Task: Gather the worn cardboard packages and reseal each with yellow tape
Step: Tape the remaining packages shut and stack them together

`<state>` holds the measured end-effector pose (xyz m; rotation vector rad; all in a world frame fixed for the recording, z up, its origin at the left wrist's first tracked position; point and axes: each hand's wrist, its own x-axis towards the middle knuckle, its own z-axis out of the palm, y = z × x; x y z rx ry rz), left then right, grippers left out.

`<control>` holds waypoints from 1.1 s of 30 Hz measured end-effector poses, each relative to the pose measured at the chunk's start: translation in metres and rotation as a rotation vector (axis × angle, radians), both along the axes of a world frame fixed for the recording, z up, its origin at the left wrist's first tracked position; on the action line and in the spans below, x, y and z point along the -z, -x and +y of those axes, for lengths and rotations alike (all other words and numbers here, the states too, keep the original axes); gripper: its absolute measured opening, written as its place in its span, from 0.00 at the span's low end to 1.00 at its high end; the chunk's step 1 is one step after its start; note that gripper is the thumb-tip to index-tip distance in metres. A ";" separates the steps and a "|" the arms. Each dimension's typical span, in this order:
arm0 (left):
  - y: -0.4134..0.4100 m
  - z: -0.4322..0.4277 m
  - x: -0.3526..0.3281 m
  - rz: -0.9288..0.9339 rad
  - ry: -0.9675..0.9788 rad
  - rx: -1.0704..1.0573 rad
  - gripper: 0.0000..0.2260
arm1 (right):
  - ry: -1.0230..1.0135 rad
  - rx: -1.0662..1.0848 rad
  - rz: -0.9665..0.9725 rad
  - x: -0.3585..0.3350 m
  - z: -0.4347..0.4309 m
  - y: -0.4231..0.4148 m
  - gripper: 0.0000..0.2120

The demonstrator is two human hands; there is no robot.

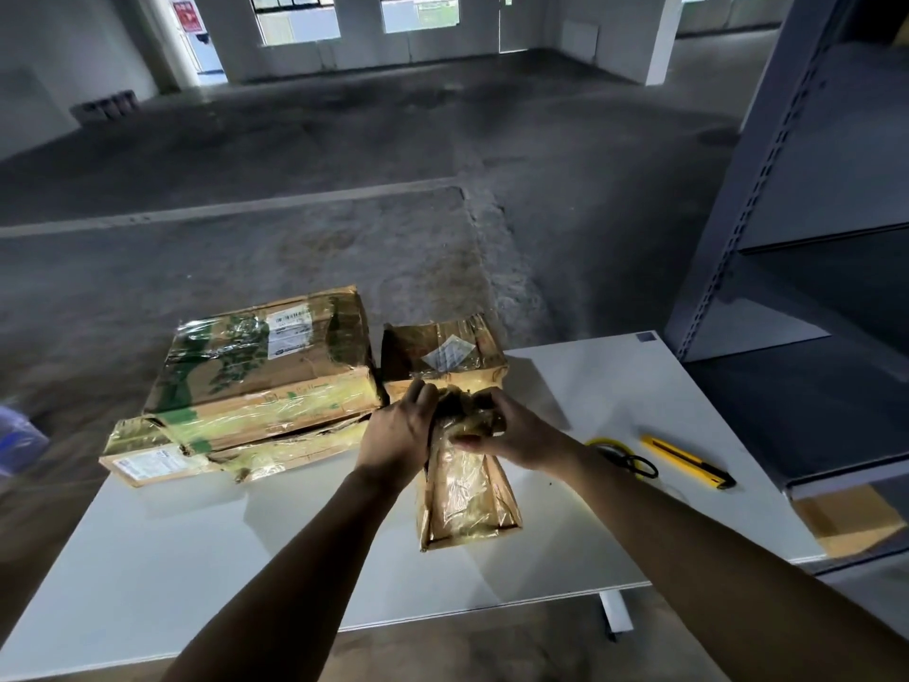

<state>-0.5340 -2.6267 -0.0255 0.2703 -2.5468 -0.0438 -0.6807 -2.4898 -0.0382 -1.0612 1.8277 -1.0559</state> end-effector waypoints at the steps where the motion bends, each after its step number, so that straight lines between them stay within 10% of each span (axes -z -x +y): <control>1: -0.001 -0.001 0.002 0.003 -0.024 -0.019 0.20 | -0.001 -0.003 -0.015 -0.001 0.001 -0.001 0.29; 10: -0.007 -0.021 0.013 -0.180 -0.208 -0.029 0.22 | -0.057 -0.017 -0.084 -0.004 -0.002 0.005 0.20; 21: 0.002 -0.032 0.008 -0.160 -0.584 -0.014 0.18 | -0.029 0.056 -0.002 0.015 -0.006 0.009 0.36; 33: 0.001 -0.026 0.053 -0.320 -0.457 0.015 0.18 | -0.001 0.323 -0.356 0.048 -0.023 -0.004 0.26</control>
